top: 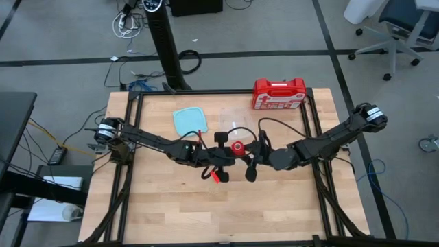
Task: Roll bandage
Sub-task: Put the rolled red bandage into the transparent zip bag
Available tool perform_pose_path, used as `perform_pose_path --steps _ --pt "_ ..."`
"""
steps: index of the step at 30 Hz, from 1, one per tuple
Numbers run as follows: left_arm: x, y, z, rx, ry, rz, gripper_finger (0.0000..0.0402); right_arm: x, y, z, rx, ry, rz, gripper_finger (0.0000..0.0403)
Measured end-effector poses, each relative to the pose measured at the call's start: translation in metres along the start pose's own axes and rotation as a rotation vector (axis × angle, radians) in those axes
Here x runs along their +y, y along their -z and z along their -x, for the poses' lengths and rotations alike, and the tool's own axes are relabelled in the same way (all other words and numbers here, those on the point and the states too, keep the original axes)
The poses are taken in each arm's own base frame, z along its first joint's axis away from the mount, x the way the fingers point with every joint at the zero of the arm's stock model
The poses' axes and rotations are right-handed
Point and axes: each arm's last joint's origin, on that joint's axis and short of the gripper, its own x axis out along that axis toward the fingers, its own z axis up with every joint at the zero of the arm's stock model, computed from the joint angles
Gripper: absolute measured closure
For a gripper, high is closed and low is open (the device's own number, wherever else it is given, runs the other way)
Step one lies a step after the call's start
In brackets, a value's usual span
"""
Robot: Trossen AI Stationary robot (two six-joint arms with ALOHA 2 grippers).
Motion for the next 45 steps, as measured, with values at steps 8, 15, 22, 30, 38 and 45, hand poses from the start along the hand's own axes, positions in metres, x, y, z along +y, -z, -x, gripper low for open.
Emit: perform_pose_path --steps 8,15,22,30,38,45 --pt "0.000 -0.004 0.000 -0.039 -0.008 -0.016 0.0402 -0.010 0.013 -0.004 0.115 0.077 0.036 0.0290" --pt "-0.006 -0.007 0.004 -0.057 0.002 -0.066 0.0402 -0.025 0.007 -0.007 0.114 0.132 0.100 0.0291" --pt "-0.009 -0.008 0.006 -0.053 0.000 -0.115 0.0402 -0.026 0.008 -0.010 0.147 0.059 0.076 0.0291" --pt "-0.012 -0.002 0.006 -0.023 0.103 -0.136 0.0402 -0.039 -0.001 0.001 0.310 0.078 0.122 0.0290" --pt "-0.018 0.009 0.007 0.057 0.380 -0.114 0.0402 -0.058 0.017 0.003 0.629 0.038 -0.032 0.0290" --pt "-0.021 0.015 0.011 0.148 0.693 0.075 0.0401 -0.060 0.051 -0.003 0.905 0.005 -0.086 0.0290"
